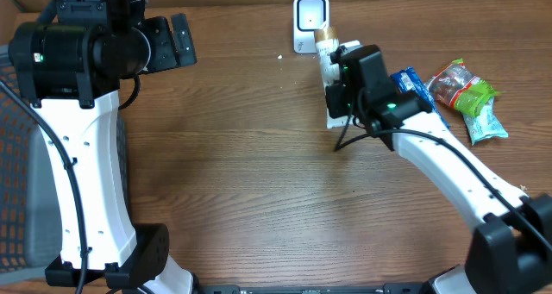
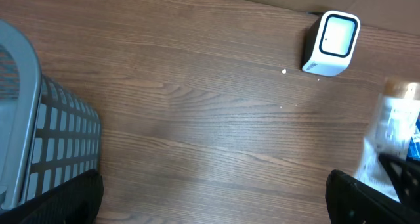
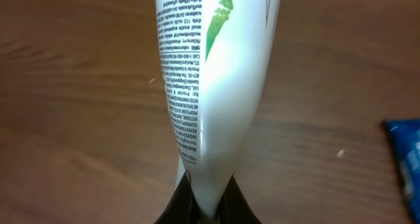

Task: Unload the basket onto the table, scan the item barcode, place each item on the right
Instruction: 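Hold the white tube upright in front of the white scanner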

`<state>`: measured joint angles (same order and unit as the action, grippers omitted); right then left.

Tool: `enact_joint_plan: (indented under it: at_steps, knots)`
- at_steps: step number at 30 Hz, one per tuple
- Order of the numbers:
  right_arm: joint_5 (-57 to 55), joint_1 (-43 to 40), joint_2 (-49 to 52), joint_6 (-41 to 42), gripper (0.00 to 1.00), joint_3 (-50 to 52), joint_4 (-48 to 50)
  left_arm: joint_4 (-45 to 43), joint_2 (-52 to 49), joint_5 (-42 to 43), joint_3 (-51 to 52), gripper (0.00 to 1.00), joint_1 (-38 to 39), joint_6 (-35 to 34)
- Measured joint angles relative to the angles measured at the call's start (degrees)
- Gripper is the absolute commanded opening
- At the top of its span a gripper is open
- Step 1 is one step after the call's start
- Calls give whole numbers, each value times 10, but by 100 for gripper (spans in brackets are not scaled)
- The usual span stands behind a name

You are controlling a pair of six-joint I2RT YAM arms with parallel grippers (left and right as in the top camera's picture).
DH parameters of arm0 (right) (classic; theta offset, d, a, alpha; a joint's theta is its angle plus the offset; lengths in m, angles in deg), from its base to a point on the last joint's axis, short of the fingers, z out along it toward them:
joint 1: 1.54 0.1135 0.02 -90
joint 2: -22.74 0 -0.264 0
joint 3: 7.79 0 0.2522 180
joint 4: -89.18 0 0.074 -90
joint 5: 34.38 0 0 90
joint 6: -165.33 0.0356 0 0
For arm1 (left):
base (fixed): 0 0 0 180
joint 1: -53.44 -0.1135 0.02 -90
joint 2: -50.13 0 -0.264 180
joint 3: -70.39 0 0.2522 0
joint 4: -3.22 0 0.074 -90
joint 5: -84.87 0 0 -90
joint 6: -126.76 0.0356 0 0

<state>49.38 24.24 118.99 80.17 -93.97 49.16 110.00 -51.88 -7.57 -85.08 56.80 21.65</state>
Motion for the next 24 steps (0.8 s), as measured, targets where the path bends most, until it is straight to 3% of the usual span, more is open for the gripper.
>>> enact_joint_plan:
  at_steps: [6,14,24]
  knots:
    - [-104,6,28,-73,4,0,115,0,0,0,0,100,0,0]
    - [-189,6,105,-272,4,-2,309,0,0,0,0,100,0,0]
    - [-216,2,186,-420,4,-3,515,0,0,0,0,100,0,0]
